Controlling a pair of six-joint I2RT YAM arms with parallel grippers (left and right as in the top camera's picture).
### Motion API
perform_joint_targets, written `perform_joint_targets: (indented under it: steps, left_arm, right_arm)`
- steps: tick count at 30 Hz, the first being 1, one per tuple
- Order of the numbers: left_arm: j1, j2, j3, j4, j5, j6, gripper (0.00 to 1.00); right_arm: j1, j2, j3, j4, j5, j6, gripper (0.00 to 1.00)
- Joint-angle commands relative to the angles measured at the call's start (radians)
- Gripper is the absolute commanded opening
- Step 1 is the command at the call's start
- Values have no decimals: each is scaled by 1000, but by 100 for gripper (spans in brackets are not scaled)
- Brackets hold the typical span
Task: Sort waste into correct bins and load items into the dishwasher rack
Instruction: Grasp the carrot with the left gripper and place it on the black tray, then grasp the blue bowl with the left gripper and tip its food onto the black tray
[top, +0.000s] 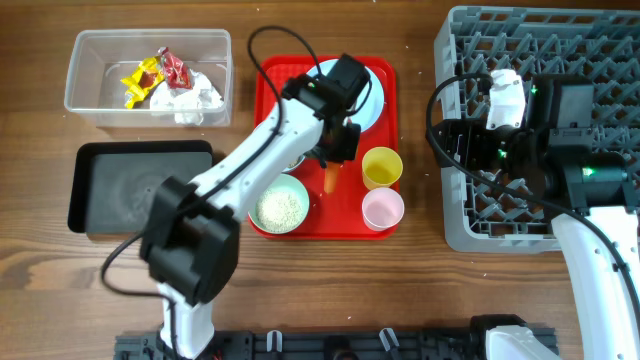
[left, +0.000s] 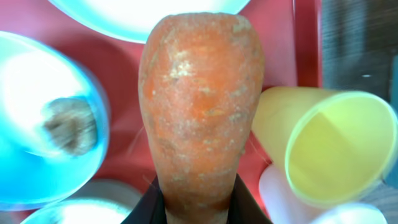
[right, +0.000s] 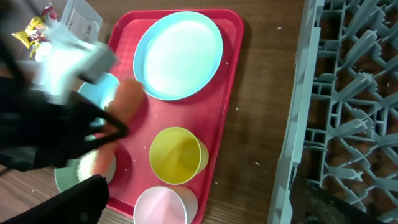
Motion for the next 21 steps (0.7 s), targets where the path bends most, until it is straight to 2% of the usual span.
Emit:
perform_joint_targets:
  steps: [1, 5, 7, 11, 13, 16, 19, 21]
  left_arm:
    - [54, -140, 33, -82, -136, 12, 8]
    - [320, -174, 33, -218, -157, -24, 6]
    - [526, -166, 32, -255, -182, -40, 5]
    - [863, -165, -19, -239, -181, -40, 4]
    - [1028, -165, -131, -178, -116, -40, 4]
    - [1147, -165, -331, -52, 30, -40, 4]
    - [1150, -165, -540, 162, 41, -64, 6]
    - [1150, -165, -591, 231, 44, -66, 17]
  right_arm:
    - [3, 1, 19, 5, 14, -13, 96]
    - [3, 1, 19, 6, 14, -13, 96]
    - [3, 1, 19, 10, 14, -13, 96]
    - [3, 1, 19, 10, 14, -13, 98]
    - [3, 1, 19, 14, 14, -13, 99]
    - [3, 1, 19, 21, 13, -13, 99]
    - [3, 1, 19, 29, 13, -13, 100]
    - [3, 1, 19, 28, 13, -13, 99]
